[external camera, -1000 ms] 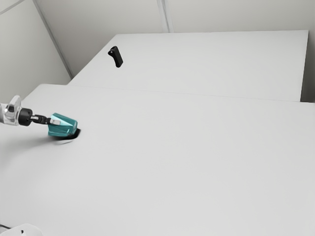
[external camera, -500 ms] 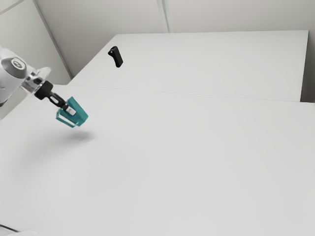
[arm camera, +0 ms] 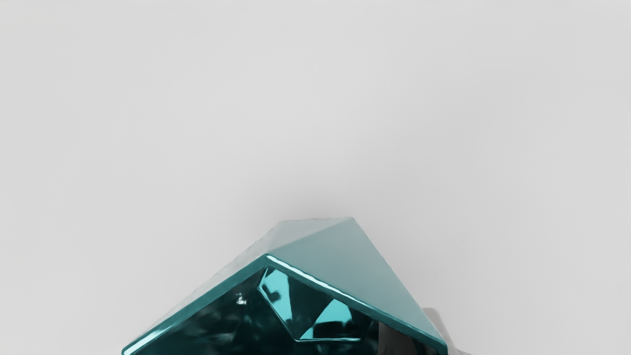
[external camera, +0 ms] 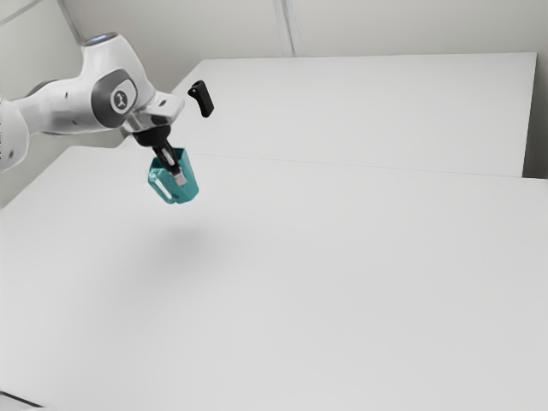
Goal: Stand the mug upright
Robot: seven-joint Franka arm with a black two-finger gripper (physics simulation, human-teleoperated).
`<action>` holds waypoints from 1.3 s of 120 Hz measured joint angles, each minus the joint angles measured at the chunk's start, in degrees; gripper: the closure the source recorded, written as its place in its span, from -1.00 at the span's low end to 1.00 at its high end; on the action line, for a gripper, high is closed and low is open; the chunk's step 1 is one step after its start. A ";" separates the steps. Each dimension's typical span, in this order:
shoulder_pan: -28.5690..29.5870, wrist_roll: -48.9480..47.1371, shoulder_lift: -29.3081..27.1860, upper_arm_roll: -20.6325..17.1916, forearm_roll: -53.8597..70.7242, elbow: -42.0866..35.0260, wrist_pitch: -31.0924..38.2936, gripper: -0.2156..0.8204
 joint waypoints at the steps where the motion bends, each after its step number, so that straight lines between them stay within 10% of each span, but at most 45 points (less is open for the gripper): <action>1: 0.04 -0.53 0.02 -0.34 0.17 0.04 0.02 0.92; 22: -2.83 -10.49 0.07 -2.14 2.11 0.65 0.23 0.92; 69: -26.78 -27.28 -1.86 18.42 1.98 -1.73 -1.60 0.92; 156: -27.65 -47.22 -7.63 14.42 5.08 -20.29 11.44 0.92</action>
